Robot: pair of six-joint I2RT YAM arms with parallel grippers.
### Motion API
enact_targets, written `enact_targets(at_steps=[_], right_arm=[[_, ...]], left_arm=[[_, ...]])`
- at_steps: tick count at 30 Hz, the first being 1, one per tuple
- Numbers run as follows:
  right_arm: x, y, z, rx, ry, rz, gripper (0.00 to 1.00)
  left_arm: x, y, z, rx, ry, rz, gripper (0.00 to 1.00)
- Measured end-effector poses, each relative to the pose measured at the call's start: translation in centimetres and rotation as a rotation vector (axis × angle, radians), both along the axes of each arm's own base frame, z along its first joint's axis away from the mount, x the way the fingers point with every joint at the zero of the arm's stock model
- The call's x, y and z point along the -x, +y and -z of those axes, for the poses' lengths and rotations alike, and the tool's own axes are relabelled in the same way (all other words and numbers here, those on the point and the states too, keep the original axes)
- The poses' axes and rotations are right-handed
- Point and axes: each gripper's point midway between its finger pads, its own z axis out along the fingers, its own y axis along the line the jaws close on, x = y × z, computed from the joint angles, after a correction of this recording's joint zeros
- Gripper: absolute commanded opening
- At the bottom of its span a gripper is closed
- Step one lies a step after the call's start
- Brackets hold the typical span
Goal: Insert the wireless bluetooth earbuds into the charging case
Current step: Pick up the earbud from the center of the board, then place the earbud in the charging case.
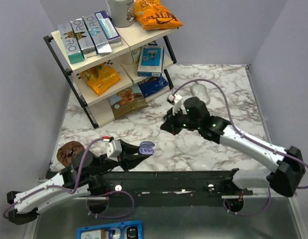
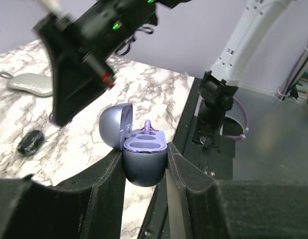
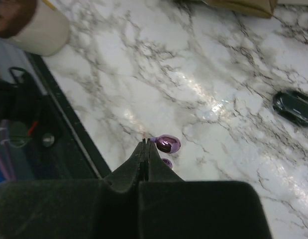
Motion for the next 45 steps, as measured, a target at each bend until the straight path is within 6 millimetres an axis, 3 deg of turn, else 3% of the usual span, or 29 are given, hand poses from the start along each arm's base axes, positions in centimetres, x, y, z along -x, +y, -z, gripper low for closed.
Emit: enact_targets(at_steps=[3, 9, 13, 18, 24, 32, 45], right_arm=[[2.2, -0.2, -4.2, -0.148, -0.022, -0.107, 0.01], [9.0, -1.1, -11.7, -0.411, -0.076, -0.396, 0.01], [13.2, -2.1, -14.5, -0.519, -0.077, -0.578, 0.01], [17.0, -3.7, -15.0, -0.585, -0.023, -0.74, 0.01], [19.0, -4.6, -14.0, -0.614, 0.071, -0.834, 0.01], [19.8, -5.0, -14.6, -0.653, 0.083, -0.868, 0.01], [19.3, -4.6, -13.4, -0.62, 0.084, -0.856, 0.01]], left_arm=[[-0.5, 0.2, -0.1, 0.005, 0.003, -0.029, 0.0], [-1.2, -0.5, 0.4, -0.018, 0.014, -0.051, 0.0], [-1.7, -1.4, 0.7, -0.04, 0.008, -0.053, 0.0], [-1.8, -3.1, 0.7, -0.067, -0.025, -0.015, 0.0], [-0.7, -5.6, -1.0, -0.04, -0.09, 0.104, 0.0], [0.7, -8.1, -1.4, -0.02, -0.128, 0.239, 0.0], [1.6, -8.8, -2.8, 0.028, -0.144, 0.298, 0.0]])
